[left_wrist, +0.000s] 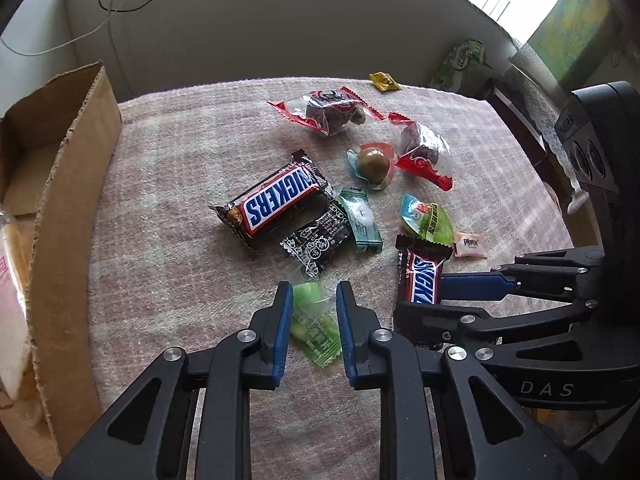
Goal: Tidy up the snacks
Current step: 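Grasp the large Snickers bar with the right gripper, then carry the Snickers bar with the right gripper into the box and release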
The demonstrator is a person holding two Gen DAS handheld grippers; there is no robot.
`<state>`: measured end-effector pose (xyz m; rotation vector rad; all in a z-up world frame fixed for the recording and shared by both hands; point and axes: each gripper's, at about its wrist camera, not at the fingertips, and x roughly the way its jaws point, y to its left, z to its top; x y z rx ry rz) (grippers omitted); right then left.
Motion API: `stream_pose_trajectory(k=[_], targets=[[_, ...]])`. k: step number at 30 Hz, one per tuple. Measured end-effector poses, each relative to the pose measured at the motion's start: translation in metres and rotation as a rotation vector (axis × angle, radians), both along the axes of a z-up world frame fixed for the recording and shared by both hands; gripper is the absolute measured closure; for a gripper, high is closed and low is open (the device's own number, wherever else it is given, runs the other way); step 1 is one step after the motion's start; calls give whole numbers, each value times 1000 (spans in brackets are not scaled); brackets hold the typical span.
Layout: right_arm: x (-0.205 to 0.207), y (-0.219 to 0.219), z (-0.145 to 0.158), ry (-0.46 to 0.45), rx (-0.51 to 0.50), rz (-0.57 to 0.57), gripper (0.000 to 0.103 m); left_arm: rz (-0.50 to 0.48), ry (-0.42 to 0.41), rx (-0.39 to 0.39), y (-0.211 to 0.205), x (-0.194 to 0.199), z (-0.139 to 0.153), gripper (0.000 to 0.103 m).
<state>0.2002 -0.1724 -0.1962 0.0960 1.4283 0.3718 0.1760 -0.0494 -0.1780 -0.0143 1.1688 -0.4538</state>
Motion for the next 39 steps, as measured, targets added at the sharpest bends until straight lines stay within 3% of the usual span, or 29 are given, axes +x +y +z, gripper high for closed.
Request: stream_pose_trajectory(k=[6,10,14,18,31,37,39], targets=[[8,4,2,2,-36,47,60,-107,-21,78,-7,-1,3,84],[10,4,3,7,-56,66,59,-95,-13,63,0,1,2,85],[14,10,-1,6,-73,61,49,-89,-20,54,0,0,3,85],[11,22,0,-23,-94,103,64,-82,-26,28,0,-5,4,86],[9,-12,9,-32,7,56,68,10,-39,-53,23,-16,17,86],[3,-15,28,-54,49,55,69,49,-65,-70,35,-19,30,86],[-15,-26,46,-68,63,62,69,65,-73,-78,41,-21,35,86]])
